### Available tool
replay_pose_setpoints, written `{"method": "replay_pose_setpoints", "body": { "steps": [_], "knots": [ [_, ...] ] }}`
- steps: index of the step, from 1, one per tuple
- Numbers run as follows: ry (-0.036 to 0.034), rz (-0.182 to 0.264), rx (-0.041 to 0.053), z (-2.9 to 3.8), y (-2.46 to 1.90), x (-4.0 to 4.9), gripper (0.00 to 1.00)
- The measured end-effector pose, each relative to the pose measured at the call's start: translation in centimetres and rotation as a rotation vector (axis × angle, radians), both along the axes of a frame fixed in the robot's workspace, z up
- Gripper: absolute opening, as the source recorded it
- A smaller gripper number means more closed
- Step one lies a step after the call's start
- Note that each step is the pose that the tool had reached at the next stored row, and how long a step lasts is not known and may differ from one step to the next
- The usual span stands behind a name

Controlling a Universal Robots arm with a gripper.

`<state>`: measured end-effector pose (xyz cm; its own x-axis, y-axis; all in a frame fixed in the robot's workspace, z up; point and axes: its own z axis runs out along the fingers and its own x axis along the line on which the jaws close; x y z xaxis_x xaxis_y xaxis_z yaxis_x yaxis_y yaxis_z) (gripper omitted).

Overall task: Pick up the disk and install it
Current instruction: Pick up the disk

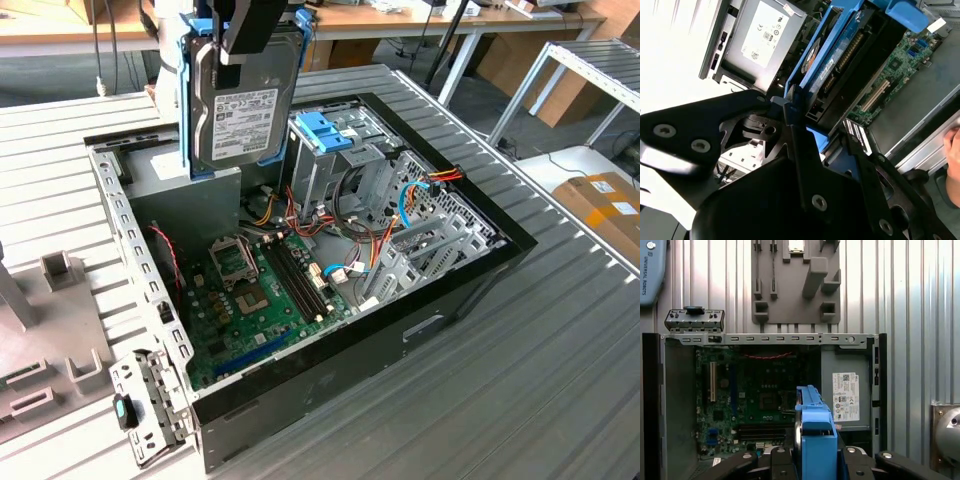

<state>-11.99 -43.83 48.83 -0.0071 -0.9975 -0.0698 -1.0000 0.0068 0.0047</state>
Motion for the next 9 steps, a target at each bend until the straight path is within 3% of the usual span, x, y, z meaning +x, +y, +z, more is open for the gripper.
{"method": "replay_pose_setpoints", "body": {
  "steps": [5, 7, 9],
  "knots": [
    [0.0000, 0.000, -0.0001, -0.27, -0.55, 0.06, 0.37],
    [0.0000, 0.000, -0.0001, -0.47, -1.17, 0.11, 0.37],
    [0.0000, 0.000, -0.0001, -0.55, -1.48, 0.14, 0.37]
  ]
}}
